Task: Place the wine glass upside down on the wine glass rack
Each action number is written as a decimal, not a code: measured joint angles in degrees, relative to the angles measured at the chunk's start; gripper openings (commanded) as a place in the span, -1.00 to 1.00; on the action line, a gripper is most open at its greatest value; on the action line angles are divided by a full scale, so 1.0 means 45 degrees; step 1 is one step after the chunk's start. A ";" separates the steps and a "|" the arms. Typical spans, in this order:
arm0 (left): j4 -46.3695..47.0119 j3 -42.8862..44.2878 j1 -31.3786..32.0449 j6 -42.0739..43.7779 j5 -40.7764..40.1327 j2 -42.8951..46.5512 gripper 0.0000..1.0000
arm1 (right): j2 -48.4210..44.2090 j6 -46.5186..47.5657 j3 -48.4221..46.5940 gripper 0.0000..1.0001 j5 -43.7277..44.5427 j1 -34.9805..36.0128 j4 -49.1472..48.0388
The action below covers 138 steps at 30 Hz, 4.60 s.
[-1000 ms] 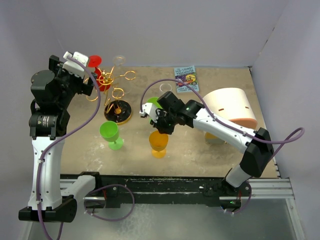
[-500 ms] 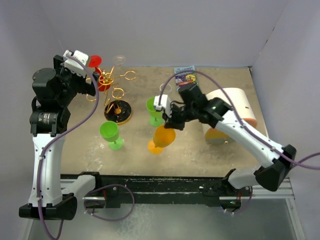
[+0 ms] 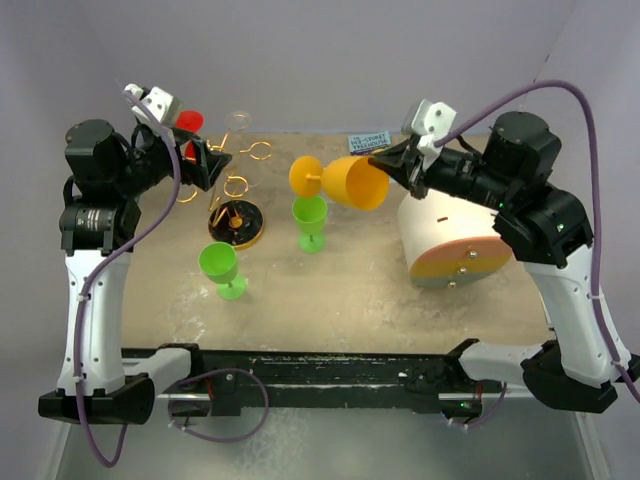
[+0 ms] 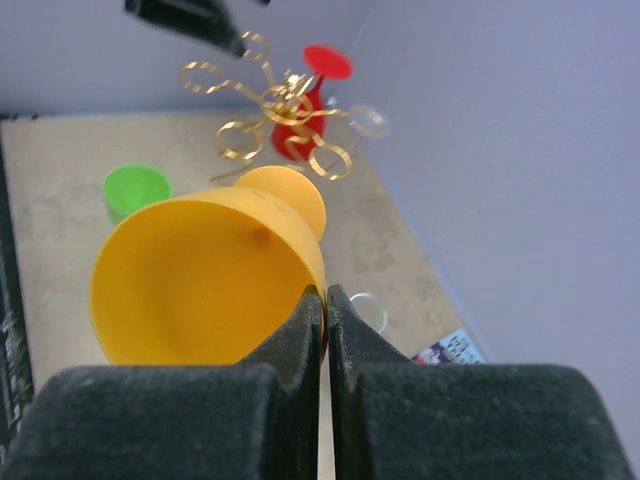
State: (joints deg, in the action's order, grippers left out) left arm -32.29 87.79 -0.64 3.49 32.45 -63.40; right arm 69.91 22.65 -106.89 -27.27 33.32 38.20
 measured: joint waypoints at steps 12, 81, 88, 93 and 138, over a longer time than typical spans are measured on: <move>0.1394 0.1030 0.1991 -0.3696 0.2312 -0.1515 0.85 | 0.1384 -0.2040 -0.2011 -1.00 0.1875 0.0000 -0.0962; 0.1865 0.1438 0.0792 -0.4342 0.1739 -0.1773 -1.00 | -0.0199 -0.1321 -0.0661 0.68 0.2191 -0.0092 -0.0845; 0.0087 0.2089 0.0583 -0.0675 -0.2035 -0.0413 -1.00 | -0.0068 -0.0879 0.0257 0.78 0.2210 -0.0146 -0.0831; -0.0471 0.2113 -0.0049 0.1200 -0.4473 0.0529 -1.00 | 0.0316 -0.0636 0.0767 0.76 0.2773 -0.0146 -0.0831; 0.2895 -0.1962 -0.1117 1.3352 -1.2575 -0.2516 -0.92 | -0.1409 -0.0121 0.7203 0.73 0.2701 -0.3065 -0.2691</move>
State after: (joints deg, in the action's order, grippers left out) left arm -19.27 78.96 -5.67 63.57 -24.14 -74.72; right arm 63.57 22.11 -74.48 -15.11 19.53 26.09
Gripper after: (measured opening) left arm 0.046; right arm 0.869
